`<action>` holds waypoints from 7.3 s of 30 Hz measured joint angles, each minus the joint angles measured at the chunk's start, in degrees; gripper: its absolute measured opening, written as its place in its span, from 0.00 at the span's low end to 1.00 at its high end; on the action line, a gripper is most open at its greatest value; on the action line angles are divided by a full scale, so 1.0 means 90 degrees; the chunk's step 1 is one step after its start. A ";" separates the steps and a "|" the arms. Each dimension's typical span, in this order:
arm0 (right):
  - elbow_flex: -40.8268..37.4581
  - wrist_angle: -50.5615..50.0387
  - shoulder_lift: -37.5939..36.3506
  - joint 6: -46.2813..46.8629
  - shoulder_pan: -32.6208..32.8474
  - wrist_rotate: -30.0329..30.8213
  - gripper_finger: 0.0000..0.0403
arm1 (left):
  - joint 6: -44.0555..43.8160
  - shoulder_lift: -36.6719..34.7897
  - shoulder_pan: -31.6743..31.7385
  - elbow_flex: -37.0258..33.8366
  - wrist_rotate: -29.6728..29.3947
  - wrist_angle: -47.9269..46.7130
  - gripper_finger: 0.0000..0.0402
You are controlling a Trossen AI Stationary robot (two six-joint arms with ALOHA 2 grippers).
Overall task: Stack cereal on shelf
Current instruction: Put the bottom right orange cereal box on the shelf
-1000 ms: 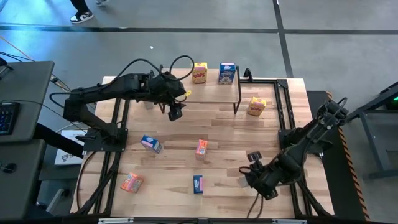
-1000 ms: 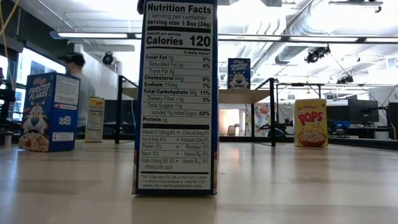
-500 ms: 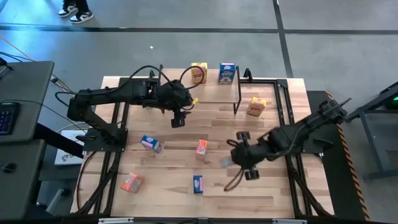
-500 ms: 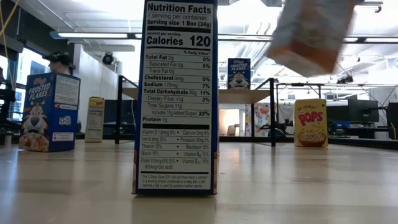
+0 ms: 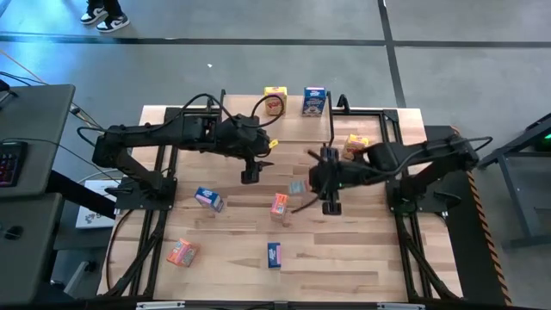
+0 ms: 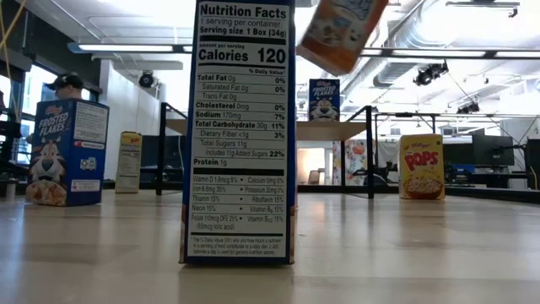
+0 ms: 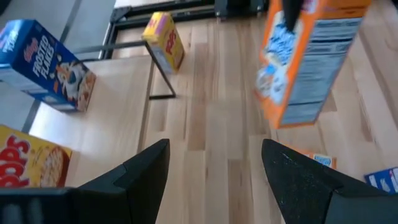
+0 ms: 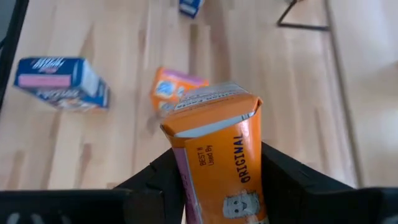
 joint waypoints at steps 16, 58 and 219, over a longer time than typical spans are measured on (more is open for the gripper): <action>0.0690 0.0452 0.0000 -0.0207 -0.1044 -0.0030 0.38 | -0.0109 0.0194 -0.0098 -0.0005 0.0024 0.0670 0.61; 0.0692 0.0948 0.0002 -0.0568 -0.1210 -0.0610 0.38 | 0.0001 0.0593 -0.0069 0.0002 0.0304 0.1070 0.42; -0.9870 0.6510 -0.8293 0.0064 -0.1370 -0.0106 0.67 | -0.0570 -0.0692 0.6052 -0.5544 0.6068 0.7687 0.41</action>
